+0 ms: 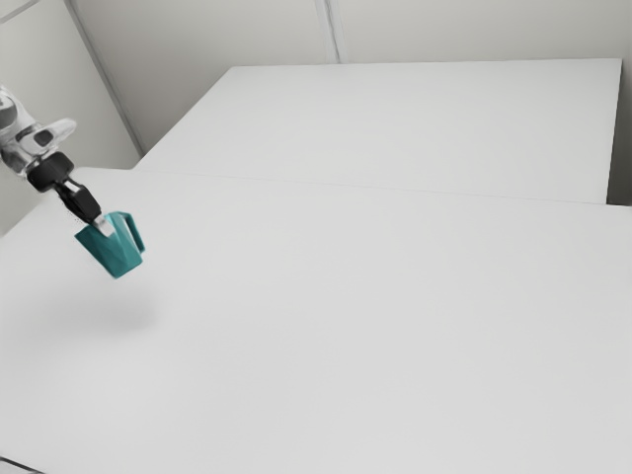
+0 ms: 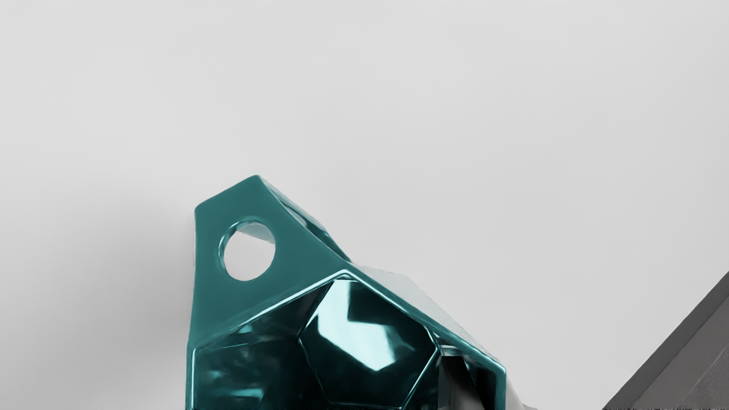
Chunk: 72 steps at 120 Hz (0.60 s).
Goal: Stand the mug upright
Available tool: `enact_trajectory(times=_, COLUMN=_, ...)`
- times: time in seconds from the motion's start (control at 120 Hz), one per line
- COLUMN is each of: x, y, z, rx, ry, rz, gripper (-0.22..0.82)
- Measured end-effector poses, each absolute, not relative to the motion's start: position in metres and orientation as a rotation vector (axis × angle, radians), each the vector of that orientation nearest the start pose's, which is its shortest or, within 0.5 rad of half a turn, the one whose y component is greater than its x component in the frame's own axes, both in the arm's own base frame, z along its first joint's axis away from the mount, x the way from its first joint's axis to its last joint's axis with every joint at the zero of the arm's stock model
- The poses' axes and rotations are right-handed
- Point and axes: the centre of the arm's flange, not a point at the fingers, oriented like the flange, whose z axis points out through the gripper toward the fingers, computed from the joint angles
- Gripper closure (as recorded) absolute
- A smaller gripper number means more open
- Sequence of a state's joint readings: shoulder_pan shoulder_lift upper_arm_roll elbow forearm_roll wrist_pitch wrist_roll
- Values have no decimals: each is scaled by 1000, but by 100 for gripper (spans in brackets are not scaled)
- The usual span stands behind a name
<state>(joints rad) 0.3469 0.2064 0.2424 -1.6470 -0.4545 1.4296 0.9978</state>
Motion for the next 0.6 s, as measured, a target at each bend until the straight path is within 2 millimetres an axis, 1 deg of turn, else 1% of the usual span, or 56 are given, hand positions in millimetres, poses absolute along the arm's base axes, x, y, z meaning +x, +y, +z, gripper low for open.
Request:
enact_trajectory(times=0.05, x=526, y=245, z=472, rx=2551, ry=-511, rz=1, gripper=79)
enact_trajectory(times=0.083, x=531, y=232, z=468, rx=2570, ry=-525, rz=4, gripper=79)
enact_trajectory(times=0.283, x=539, y=168, z=454, rx=2748, ry=-604, rz=39, gripper=79)
enact_trajectory(times=0.333, x=538, y=157, z=448, rx=2784, ry=-606, rz=53, gripper=79)
enact_trajectory(times=0.392, x=533, y=147, z=440, rx=2826, ry=-599, rz=68, gripper=79)
enact_trajectory(times=0.6, x=521, y=116, z=415, rx=2940, ry=-557, rz=156, gripper=79)
